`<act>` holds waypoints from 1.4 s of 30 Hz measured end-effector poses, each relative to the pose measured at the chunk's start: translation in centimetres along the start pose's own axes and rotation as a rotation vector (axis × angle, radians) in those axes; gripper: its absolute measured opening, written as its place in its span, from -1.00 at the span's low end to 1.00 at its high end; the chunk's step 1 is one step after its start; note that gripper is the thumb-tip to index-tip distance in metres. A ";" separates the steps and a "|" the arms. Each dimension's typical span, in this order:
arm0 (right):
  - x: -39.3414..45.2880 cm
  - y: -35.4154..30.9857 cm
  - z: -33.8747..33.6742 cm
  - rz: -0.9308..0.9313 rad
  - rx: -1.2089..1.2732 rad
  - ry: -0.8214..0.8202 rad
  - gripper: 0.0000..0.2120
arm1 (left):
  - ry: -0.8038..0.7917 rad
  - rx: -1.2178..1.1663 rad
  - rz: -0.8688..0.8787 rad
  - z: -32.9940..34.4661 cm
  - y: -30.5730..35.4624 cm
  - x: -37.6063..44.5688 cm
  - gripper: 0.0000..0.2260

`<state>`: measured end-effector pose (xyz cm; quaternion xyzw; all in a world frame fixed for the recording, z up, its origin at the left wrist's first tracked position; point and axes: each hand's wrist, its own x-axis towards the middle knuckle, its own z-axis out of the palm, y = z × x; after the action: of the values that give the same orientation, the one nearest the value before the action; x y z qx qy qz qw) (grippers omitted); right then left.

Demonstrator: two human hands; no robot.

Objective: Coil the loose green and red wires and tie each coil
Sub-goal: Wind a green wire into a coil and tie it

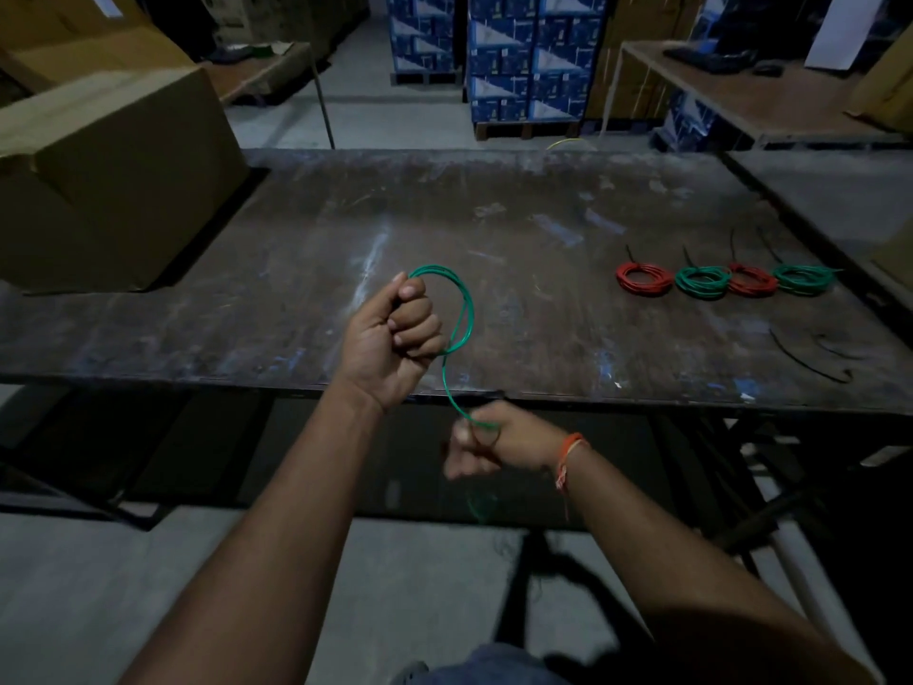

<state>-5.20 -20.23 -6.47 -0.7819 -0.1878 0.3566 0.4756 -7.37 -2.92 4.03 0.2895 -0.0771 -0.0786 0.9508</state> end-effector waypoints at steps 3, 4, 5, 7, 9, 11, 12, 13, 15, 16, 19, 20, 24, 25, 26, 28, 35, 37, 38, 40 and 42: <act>0.3 1.6 -2.3 0.172 -0.801 0.035 -0.80 | 0.004 0.016 0.003 0.0 0.4 -0.1 -0.70; 0.3 1.4 -2.5 0.141 -0.762 0.145 -0.82 | 0.002 0.014 0.005 -0.1 0.4 -0.1 -0.70; 0.4 1.2 -2.1 0.040 -0.462 0.209 -0.84 | -0.003 0.005 0.007 -0.3 0.3 -0.1 -0.71; -0.4 -0.6 -0.6 -0.047 0.242 0.041 -0.81 | -0.012 -0.018 0.002 -0.6 0.1 0.0 -0.72; -1.0 -0.7 0.2 -0.044 0.291 -0.053 -0.81 | -0.020 -0.028 -0.001 -0.8 -0.1 0.1 -0.72; -1.4 0.4 -1.2 0.057 -0.305 -0.055 -0.82 | -0.028 -0.026 -0.002 -0.8 -0.1 0.1 -0.72; -1.4 1.1 -2.1 0.168 -0.573 -0.035 -0.83 | -0.025 -0.020 -0.005 -0.8 -0.2 0.1 -0.72; -1.1 1.7 -2.8 0.231 -0.687 0.033 -0.83 | -0.023 -0.014 -0.009 -0.7 -0.2 0.1 -0.72; -0.8 2.0 -3.4 0.192 -0.573 0.184 -0.84 | -0.022 -0.014 -0.010 -0.6 -0.3 0.1 -0.72; -1.0 1.3 -3.6 0.147 -0.525 0.233 -0.85 | -0.018 -0.019 -0.010 -0.5 -0.4 0.1 -0.72; -1.5 -0.2 -4.1 0.026 -0.522 0.272 -0.82 | 0.009 -0.018 -0.010 -0.3 -0.4 0.1 -0.69; -1.8 -0.6 -4.1 -0.028 -0.447 0.255 -0.80 | 0.020 -0.013 -0.006 -0.2 -0.4 0.2 -0.67; -3.1 -0.9 -4.7 -0.187 0.113 0.304 -0.78 | 0.063 -0.009 0.004 -0.1 -0.3 0.2 -0.64; -3.4 -1.0 -4.8 -0.205 0.194 0.312 -0.78 | 0.068 -0.016 0.007 -0.2 -0.3 0.2 -0.63; -3.6 -1.0 -4.9 -0.213 0.221 0.312 -0.78 | 0.071 -0.024 0.008 -0.3 -0.3 0.2 -0.63; -4.0 -0.8 -5.0 -0.217 0.183 0.310 -0.79 | 0.078 -0.033 0.010 -0.4 -0.4 0.2 -0.65; -4.7 -0.3 -5.5 -0.383 0.353 0.400 -0.87 | 0.186 -0.093 0.052 -1.1 -0.2 0.3 -0.65; -5.0 0.5 -6.0 -0.380 0.270 0.435 -0.84 | 0.196 -0.165 0.083 -1.8 0.4 0.3 -0.60; -5.1 1.0 -6.1 -0.373 0.243 0.473 -0.82 | 0.205 -0.184 0.103 -2.2 0.6 0.3 -0.60; -5.3 1.6 -6.4 -0.365 0.216 0.575 -0.81 | 0.231 -0.194 0.134 -2.7 0.9 0.4 -0.61; -5.4 1.4 -6.4 -0.389 0.131 0.638 -0.81 | 0.268 -0.190 0.150 -2.9 0.8 0.5 -0.63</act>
<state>-4.22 -28.23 -3.78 -0.7711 -0.1519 0.0095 0.6182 -6.22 -0.83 2.16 0.1995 0.0368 0.0251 0.9789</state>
